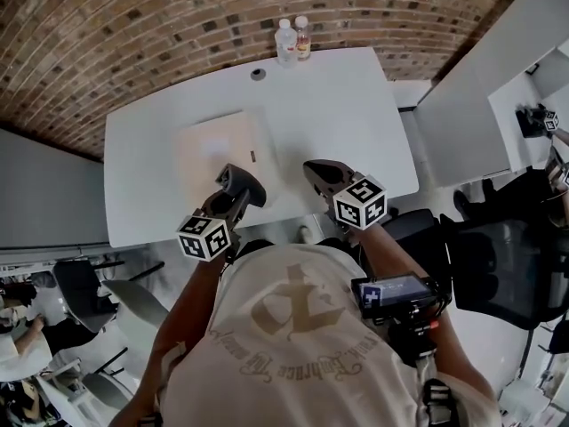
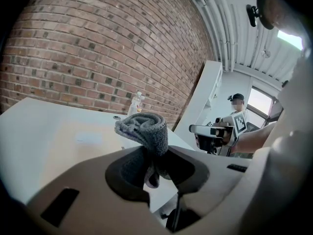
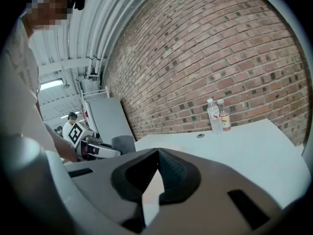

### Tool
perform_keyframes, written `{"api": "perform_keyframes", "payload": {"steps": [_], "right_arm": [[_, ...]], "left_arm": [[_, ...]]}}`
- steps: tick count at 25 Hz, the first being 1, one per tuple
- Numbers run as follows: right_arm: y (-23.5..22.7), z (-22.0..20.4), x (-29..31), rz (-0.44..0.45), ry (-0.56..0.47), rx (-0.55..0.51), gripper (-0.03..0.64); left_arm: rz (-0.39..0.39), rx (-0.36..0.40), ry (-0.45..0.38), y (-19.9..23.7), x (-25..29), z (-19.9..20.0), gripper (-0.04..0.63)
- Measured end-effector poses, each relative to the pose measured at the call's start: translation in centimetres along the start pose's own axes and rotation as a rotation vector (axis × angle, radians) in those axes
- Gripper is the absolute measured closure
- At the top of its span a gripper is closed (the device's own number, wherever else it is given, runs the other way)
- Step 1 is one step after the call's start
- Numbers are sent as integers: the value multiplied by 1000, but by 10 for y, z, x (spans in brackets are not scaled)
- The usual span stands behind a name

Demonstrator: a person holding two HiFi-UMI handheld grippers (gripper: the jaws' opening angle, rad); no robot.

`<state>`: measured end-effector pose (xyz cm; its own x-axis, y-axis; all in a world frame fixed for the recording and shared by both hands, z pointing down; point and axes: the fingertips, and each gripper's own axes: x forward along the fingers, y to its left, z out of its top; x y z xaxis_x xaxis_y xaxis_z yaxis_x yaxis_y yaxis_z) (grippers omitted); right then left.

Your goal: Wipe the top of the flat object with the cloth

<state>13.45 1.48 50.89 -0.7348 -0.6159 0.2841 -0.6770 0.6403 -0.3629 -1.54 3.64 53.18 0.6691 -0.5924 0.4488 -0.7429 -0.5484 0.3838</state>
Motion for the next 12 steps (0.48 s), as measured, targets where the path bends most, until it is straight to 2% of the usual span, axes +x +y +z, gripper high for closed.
{"api": "perform_keyframes", "payload": {"steps": [12], "right_arm": [[-3,-5,-3,15,5,-1,595]], "left_arm": [[18,-2,5,-4,5,-4,494]]}}
